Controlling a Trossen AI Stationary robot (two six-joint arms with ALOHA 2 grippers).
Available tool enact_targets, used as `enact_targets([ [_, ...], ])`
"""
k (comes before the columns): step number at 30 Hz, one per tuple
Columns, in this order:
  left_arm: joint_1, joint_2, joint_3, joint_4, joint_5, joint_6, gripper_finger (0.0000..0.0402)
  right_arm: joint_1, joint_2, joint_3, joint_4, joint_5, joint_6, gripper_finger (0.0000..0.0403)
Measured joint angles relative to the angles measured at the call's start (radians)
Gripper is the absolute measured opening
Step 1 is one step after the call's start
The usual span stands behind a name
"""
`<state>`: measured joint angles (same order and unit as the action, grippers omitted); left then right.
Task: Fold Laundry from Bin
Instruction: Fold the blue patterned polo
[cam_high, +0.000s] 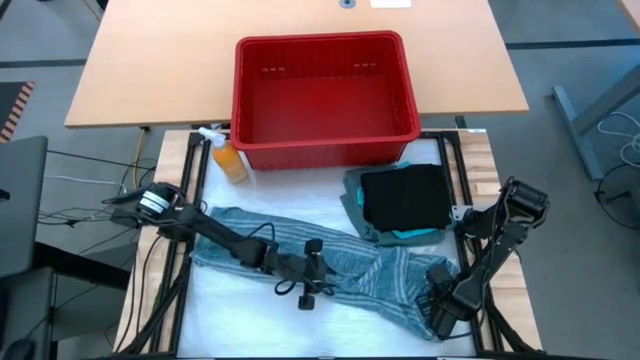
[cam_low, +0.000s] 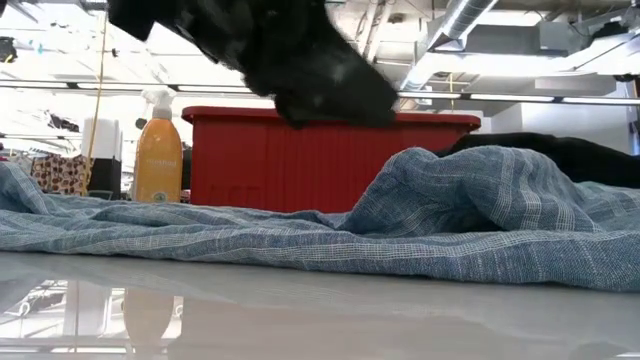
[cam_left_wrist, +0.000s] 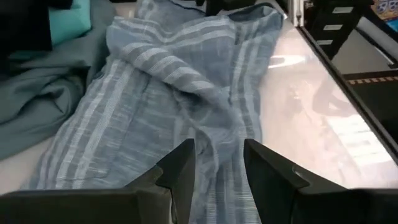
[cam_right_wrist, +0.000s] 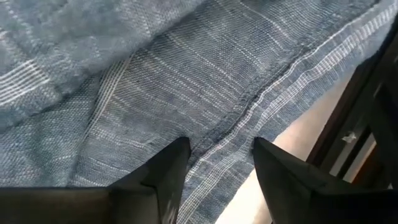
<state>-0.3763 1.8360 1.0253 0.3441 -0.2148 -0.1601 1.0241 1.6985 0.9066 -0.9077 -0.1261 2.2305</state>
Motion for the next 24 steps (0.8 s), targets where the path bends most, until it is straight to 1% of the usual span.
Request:
enact_targets([
  [1,0.006,0.010,0.000,0.007,0.003,0.000,0.0127,0.000,0.000,0.000,0.001,0.002,-0.006,0.0212],
  [3,0.020,0.046,0.002,0.078,0.011,-0.001,0.0127,0.000,0.001,0.001,0.007,0.006,-0.017,0.0192],
  [5,0.033,0.084,0.001,0.139,0.027,-0.003,0.0127,0.000,0.002,0.000,0.017,0.006,-0.032,0.0159],
  [7,0.049,0.132,0.027,0.219,0.052,-0.010,0.0127,-0.001,0.000,0.002,0.023,0.006,-0.050,0.0120],
  [10,0.063,0.210,0.084,0.230,0.083,-0.026,0.0127,-0.011,0.000,0.017,0.010,0.000,-0.083,0.0057],
  [12,0.066,0.253,0.109,0.200,0.107,-0.033,0.0127,-0.016,0.004,0.041,-0.032,0.000,-0.102,0.0023],
  [14,0.065,0.293,0.138,0.199,0.116,-0.040,0.0127,-0.025,0.009,0.077,-0.105,-0.002,-0.120,0.0016],
  [17,0.065,0.296,0.136,0.181,0.094,-0.043,0.0127,-0.039,0.004,0.156,-0.236,-0.009,-0.157,0.0027],
  [20,0.072,0.294,0.131,0.164,0.075,-0.046,0.0127,-0.059,0.004,0.255,-0.388,-0.005,-0.200,0.0026],
  [24,0.073,0.293,0.133,0.163,0.096,-0.074,0.0127,-0.103,0.004,0.418,-0.569,0.048,-0.275,0.0017],
])
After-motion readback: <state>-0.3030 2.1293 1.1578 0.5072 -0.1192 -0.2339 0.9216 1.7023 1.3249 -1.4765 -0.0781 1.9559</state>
